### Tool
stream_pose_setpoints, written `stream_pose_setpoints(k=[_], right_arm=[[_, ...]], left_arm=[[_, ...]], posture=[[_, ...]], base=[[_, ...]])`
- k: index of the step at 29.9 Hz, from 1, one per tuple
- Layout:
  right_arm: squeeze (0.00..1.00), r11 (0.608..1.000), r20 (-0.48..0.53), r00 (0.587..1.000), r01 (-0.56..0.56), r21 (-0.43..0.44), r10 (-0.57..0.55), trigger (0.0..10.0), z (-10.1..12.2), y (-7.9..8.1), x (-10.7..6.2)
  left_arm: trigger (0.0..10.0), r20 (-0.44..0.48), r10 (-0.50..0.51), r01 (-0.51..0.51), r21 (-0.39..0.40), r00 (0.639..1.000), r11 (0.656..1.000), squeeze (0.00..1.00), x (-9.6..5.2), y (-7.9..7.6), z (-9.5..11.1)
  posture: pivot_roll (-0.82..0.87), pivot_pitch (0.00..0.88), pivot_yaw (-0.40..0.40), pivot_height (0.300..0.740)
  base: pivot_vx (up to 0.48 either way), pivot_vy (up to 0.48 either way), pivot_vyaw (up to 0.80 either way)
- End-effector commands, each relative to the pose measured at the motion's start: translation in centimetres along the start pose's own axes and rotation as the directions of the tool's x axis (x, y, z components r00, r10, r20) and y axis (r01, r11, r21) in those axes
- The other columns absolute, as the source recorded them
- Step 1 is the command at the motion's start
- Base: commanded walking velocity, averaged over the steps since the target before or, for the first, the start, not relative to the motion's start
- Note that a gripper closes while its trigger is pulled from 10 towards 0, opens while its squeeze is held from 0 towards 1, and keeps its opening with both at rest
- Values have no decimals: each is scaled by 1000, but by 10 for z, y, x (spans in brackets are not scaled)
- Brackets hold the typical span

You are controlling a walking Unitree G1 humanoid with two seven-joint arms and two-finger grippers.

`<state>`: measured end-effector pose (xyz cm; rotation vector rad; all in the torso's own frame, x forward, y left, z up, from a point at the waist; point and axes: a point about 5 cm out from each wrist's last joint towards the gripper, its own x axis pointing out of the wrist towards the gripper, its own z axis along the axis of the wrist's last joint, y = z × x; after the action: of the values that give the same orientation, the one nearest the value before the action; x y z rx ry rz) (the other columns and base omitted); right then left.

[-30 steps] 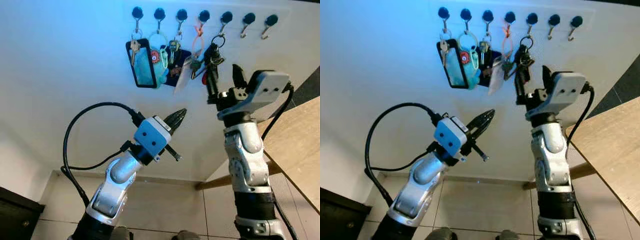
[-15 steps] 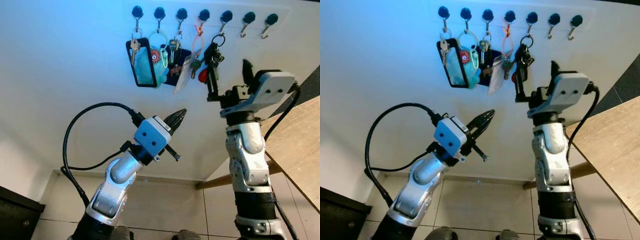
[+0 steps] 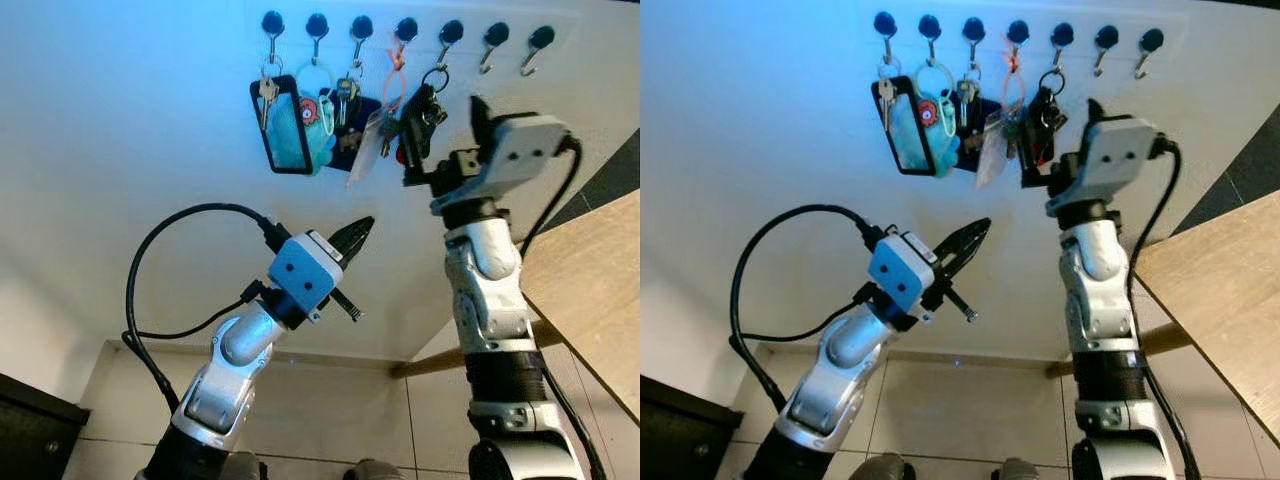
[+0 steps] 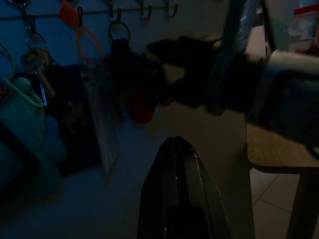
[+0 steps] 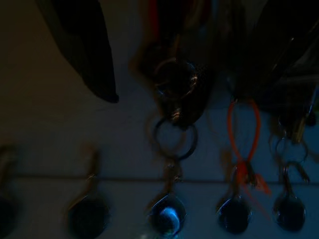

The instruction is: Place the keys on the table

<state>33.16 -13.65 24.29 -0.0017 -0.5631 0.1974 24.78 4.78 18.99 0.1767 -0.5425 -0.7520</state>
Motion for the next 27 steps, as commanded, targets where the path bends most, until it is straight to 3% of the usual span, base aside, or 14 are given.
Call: stream_pose_setpoints(k=[1, 6, 11, 27], right_arm=[[0, 1000, -22, 1000, -19, -6, 19, 10000, -4, 1, 0], [0, 998, -35, 998, -58, -29, 57, 10000, -6, 7, 4], [0, 997, -43, 999, -25, -68, 22, 10000, -7, 3, 3], [0, 968, -8, 977, 208, -139, -211, 10000, -2, -32, -11]], left_arm=[[10000, -8, -21, 21, 14, 1000, 1000, 0, 0, -1, 0], [10000, -8, -18, 19, 16, 1000, 1000, 0, -1, -1, 0], [10000, -6, -19, 19, 16, 1000, 1000, 0, -1, -1, 0], [10000, -3, -27, 27, 14, 1000, 1000, 0, -2, -3, 1]], posture=[[65, 104, -35, 740], [68, 103, -39, 740], [68, 103, -39, 740], [63, 94, -37, 740]], base=[[0, 0, 0], [0, 0, 0], [0, 0, 0], [0, 0, 0]])
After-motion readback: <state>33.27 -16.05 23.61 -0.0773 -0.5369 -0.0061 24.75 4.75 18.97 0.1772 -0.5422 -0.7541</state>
